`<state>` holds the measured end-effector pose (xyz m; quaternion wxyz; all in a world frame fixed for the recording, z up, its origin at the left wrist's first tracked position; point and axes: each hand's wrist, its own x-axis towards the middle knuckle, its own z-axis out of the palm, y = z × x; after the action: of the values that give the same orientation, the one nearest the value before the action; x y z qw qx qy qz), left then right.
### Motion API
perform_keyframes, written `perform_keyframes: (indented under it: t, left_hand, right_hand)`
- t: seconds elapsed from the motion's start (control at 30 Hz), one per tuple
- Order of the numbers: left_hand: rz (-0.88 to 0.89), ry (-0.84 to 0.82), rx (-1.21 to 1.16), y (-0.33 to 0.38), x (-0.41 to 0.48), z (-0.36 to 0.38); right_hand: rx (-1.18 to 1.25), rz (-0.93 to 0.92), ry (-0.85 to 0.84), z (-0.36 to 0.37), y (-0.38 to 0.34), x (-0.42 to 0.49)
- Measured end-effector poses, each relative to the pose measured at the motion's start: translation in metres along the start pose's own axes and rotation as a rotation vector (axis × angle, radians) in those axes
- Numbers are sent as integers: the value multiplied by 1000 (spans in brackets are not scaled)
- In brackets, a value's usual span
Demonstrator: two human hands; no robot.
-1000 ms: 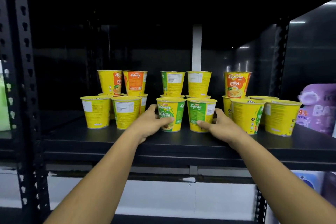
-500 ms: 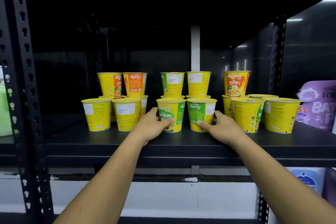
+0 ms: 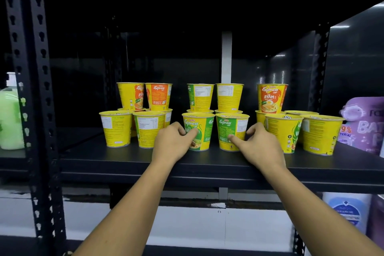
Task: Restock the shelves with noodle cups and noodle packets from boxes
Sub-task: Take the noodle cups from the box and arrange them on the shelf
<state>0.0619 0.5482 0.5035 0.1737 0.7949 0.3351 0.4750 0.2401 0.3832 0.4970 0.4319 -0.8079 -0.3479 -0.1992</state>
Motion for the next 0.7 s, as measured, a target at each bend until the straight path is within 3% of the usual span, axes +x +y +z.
perform_keyframes:
  t: [0.13,0.3,0.4,0.6,0.7]
  left_hand:
    - [155,-54,33,4,-10,-2]
    - [332,-146,167,4,-23,-3]
    - [401,-154,271,3,-34,-5]
    - [479,-35,352,-11,-72,-5]
    - [473,-50,244,-12,-99,-11]
  right_hand:
    - [92,-217,-15,-1,2,-6]
    - [72,-406,-270,-3,6,-8]
    - [0,-475,-335,-5,5,-9]
    - [-236,-611,-264,-12,4,-33]
    - [-159,-651,-213,-18,15,-64]
